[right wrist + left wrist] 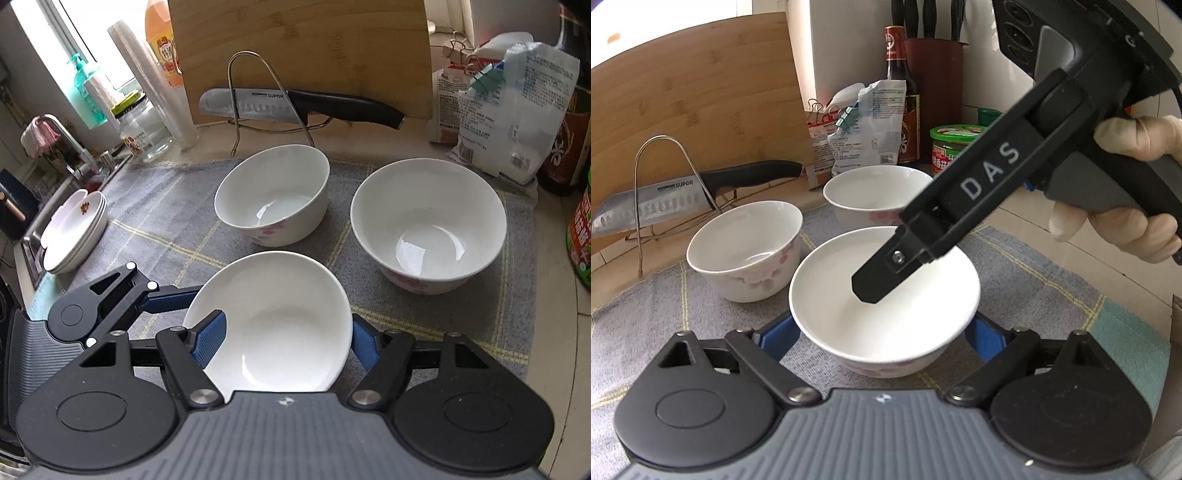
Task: Organize plates and bowls
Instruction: 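Lift the white bowl with the right gripper and carry it toward the plate stack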
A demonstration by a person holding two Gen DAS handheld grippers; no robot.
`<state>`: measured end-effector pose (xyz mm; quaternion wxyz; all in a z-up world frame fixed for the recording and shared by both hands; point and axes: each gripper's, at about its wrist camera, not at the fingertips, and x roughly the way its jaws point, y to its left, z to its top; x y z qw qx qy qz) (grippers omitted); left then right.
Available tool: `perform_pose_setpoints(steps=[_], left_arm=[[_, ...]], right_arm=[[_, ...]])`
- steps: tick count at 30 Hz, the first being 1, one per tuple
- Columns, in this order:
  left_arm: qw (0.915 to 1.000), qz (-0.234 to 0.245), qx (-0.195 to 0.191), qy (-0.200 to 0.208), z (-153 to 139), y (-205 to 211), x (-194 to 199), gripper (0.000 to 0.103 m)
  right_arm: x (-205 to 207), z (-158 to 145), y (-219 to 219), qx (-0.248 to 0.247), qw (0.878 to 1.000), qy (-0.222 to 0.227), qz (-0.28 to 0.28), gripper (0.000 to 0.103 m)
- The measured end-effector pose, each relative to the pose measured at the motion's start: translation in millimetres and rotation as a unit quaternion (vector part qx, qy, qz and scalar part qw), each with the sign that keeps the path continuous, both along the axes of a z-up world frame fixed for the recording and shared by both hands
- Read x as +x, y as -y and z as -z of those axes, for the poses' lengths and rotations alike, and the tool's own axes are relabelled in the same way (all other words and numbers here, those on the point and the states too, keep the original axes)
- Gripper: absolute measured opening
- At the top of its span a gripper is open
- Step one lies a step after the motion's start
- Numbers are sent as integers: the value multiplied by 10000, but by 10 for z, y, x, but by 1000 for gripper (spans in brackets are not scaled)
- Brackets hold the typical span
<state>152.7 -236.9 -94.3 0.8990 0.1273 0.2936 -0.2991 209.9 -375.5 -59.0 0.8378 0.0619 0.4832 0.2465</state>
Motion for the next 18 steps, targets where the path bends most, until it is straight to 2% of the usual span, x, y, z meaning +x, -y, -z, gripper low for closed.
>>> perform_pose_setpoints(steps=[7, 18], left_arm=[[10000, -5, 19, -12, -32, 2, -17, 95], [9999, -139, 32, 7, -166, -151, -139, 95]], right_arm=[[-15, -19, -38, -157, 9999, 26, -28, 77], [-95, -104, -206, -94, 9999, 101, -88, 77]])
